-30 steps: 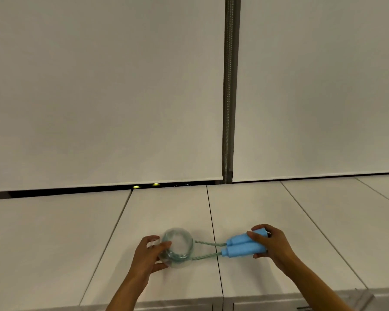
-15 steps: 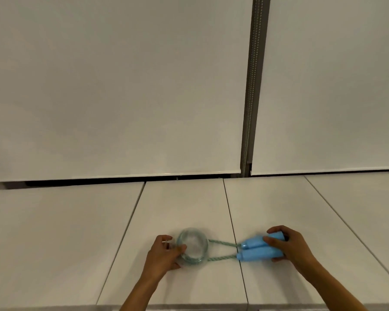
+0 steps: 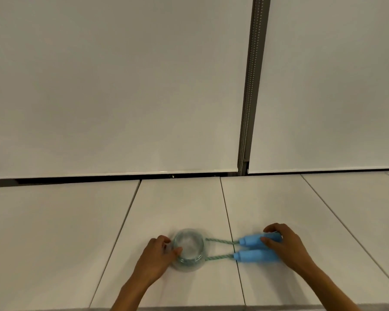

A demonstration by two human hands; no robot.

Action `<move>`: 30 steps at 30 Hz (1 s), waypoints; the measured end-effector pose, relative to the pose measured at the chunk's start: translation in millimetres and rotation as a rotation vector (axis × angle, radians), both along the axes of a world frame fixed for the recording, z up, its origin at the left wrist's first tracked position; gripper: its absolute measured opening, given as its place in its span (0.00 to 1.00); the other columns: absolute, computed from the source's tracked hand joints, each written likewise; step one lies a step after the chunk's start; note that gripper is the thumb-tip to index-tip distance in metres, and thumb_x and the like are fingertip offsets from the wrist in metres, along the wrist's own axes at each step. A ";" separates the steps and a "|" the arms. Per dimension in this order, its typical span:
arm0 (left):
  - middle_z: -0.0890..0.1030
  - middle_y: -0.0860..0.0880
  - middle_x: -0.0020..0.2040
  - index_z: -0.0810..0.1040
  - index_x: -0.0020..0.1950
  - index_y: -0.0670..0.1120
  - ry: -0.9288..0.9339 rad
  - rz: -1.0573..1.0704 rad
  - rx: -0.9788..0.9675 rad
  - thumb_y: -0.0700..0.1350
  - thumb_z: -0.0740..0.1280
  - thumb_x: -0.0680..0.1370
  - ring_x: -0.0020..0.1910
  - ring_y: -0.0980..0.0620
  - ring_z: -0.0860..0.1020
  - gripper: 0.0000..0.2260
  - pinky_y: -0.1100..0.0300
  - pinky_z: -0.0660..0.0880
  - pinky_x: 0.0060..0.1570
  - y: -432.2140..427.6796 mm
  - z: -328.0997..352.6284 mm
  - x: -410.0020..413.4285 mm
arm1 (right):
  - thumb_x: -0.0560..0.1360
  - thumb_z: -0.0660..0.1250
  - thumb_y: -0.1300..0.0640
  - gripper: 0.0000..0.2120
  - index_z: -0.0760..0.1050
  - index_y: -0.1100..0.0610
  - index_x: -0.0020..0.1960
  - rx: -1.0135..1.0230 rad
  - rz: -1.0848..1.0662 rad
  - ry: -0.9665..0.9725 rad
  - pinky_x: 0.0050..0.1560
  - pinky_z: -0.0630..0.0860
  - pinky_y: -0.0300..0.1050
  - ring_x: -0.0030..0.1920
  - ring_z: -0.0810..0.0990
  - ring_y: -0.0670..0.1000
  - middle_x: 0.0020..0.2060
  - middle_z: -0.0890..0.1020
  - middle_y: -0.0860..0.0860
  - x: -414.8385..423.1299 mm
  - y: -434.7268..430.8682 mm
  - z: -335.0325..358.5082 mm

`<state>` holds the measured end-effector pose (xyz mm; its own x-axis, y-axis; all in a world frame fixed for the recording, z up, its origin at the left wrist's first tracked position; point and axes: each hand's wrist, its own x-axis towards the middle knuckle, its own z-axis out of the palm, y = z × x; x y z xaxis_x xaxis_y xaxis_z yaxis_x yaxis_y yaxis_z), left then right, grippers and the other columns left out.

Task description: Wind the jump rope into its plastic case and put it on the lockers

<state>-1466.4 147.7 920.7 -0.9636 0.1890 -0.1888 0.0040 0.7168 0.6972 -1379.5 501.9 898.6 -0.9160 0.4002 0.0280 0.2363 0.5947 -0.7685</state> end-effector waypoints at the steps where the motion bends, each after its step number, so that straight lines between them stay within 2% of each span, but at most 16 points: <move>1: 0.74 0.52 0.54 0.73 0.60 0.50 0.012 0.003 -0.016 0.60 0.68 0.73 0.50 0.55 0.75 0.21 0.55 0.77 0.50 -0.1 -2.4 -0.9 | 0.71 0.74 0.52 0.09 0.76 0.45 0.47 0.021 0.007 0.018 0.46 0.70 0.39 0.50 0.77 0.49 0.48 0.78 0.47 -1.3 -2.5 -0.6; 4: 0.71 0.50 0.59 0.72 0.62 0.51 0.028 -0.018 -0.021 0.60 0.68 0.73 0.52 0.53 0.75 0.22 0.56 0.75 0.55 1.1 -6.2 -2.9 | 0.72 0.74 0.51 0.09 0.74 0.44 0.47 0.128 0.044 0.063 0.51 0.69 0.41 0.55 0.73 0.48 0.52 0.74 0.43 -3.6 -14.8 0.3; 8: 0.69 0.53 0.60 0.72 0.62 0.53 0.126 -0.001 0.013 0.58 0.68 0.73 0.53 0.54 0.75 0.20 0.57 0.75 0.53 2.1 -8.6 2.3 | 0.74 0.71 0.50 0.08 0.75 0.44 0.52 0.284 0.153 0.136 0.60 0.66 0.40 0.62 0.64 0.43 0.60 0.67 0.40 0.7 -44.0 -3.8; 11: 0.67 0.59 0.62 0.72 0.61 0.56 0.300 -0.028 0.023 0.57 0.67 0.74 0.60 0.57 0.69 0.18 0.63 0.72 0.52 6.6 -12.3 13.5 | 0.74 0.71 0.50 0.04 0.77 0.43 0.48 0.348 0.266 0.213 0.61 0.66 0.39 0.62 0.67 0.42 0.60 0.70 0.40 7.0 -62.9 -10.4; 13: 0.64 0.62 0.64 0.71 0.63 0.56 0.383 -0.115 0.036 0.56 0.68 0.74 0.63 0.60 0.64 0.19 0.66 0.67 0.58 11.0 -15.1 21.3 | 0.74 0.70 0.50 0.02 0.77 0.43 0.45 0.372 0.291 0.253 0.61 0.67 0.41 0.60 0.69 0.44 0.57 0.72 0.40 9.8 -68.3 -15.0; 15: 0.62 0.63 0.67 0.70 0.66 0.57 0.413 -0.186 0.039 0.57 0.67 0.74 0.65 0.60 0.61 0.21 0.65 0.65 0.63 12.4 -19.8 25.4 | 0.74 0.69 0.51 0.02 0.78 0.44 0.44 0.386 0.291 0.264 0.62 0.70 0.43 0.59 0.70 0.44 0.56 0.73 0.40 11.9 -70.7 -18.6; 18: 0.61 0.62 0.69 0.68 0.67 0.57 0.416 -0.220 0.051 0.58 0.66 0.75 0.68 0.59 0.61 0.22 0.62 0.65 0.66 7.9 -25.1 25.1 | 0.74 0.71 0.53 0.03 0.79 0.45 0.45 0.371 0.267 0.262 0.61 0.71 0.42 0.59 0.70 0.42 0.56 0.73 0.42 14.6 -74.0 -18.2; 24: 0.61 0.63 0.69 0.68 0.69 0.55 0.476 -0.233 0.110 0.55 0.66 0.76 0.67 0.62 0.60 0.22 0.61 0.65 0.67 6.6 -26.5 20.0 | 0.73 0.72 0.55 0.06 0.79 0.47 0.49 0.374 0.202 0.254 0.60 0.65 0.33 0.60 0.68 0.37 0.59 0.73 0.43 18.4 -75.5 -5.8; 27: 0.64 0.57 0.72 0.69 0.69 0.54 0.539 -0.292 0.084 0.54 0.66 0.76 0.68 0.58 0.62 0.21 0.59 0.66 0.67 5.0 -34.8 20.9 | 0.74 0.71 0.56 0.05 0.79 0.49 0.49 0.417 0.206 0.281 0.60 0.70 0.38 0.59 0.70 0.42 0.58 0.76 0.47 19.6 -78.9 -3.2; 30: 0.65 0.56 0.72 0.69 0.69 0.54 0.559 -0.340 0.062 0.58 0.60 0.75 0.68 0.59 0.62 0.23 0.59 0.65 0.66 0.2 -38.8 29.2 | 0.75 0.68 0.53 0.05 0.79 0.51 0.49 0.400 0.209 0.298 0.59 0.72 0.43 0.59 0.73 0.46 0.57 0.77 0.49 28.5 -86.9 -2.3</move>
